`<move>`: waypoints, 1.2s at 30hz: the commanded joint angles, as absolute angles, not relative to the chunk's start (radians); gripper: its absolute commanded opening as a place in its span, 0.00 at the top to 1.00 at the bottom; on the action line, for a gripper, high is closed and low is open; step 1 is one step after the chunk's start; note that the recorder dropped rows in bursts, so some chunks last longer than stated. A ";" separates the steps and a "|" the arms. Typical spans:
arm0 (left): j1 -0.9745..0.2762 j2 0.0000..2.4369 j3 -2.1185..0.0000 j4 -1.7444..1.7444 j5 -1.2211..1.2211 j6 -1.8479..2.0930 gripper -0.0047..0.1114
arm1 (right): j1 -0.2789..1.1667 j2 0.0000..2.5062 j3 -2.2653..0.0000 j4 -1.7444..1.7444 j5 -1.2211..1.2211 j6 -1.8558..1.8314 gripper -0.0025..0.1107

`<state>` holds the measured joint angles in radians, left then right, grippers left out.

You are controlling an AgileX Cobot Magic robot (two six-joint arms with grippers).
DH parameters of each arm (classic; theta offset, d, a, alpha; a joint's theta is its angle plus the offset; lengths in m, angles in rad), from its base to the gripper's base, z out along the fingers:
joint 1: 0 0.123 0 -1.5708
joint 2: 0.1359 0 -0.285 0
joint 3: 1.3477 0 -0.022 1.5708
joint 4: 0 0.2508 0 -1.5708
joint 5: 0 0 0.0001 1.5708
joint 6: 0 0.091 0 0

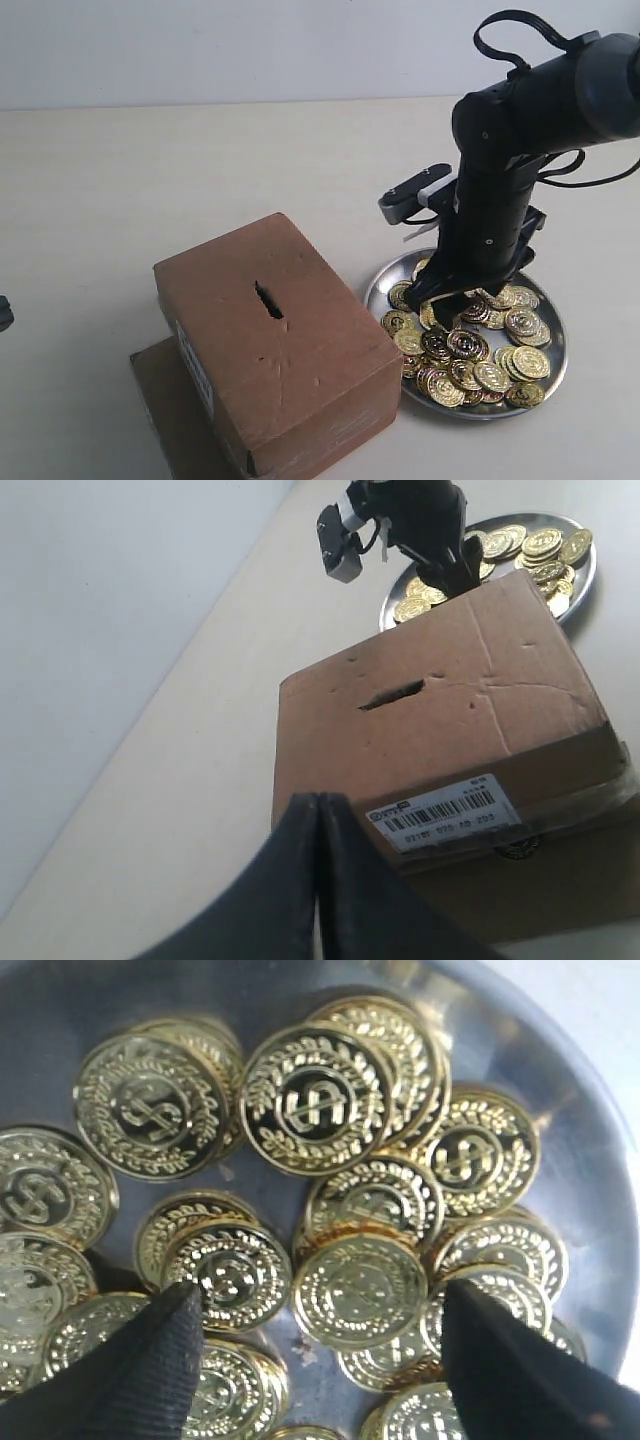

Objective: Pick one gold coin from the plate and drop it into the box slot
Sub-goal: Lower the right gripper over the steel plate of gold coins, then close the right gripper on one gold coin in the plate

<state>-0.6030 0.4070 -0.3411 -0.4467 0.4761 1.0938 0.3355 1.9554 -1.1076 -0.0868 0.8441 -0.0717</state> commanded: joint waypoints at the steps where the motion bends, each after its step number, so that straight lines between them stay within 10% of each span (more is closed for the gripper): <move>1: -0.610 0.402 -0.335 -0.451 0.466 1.094 0.96 | 0.308 1.957 -1.113 -0.056 0.842 -0.107 0.41; 36: -0.610 0.402 -0.335 -0.451 0.466 1.097 0.96 | 0.301 1.988 -1.116 -0.028 0.838 -0.171 0.51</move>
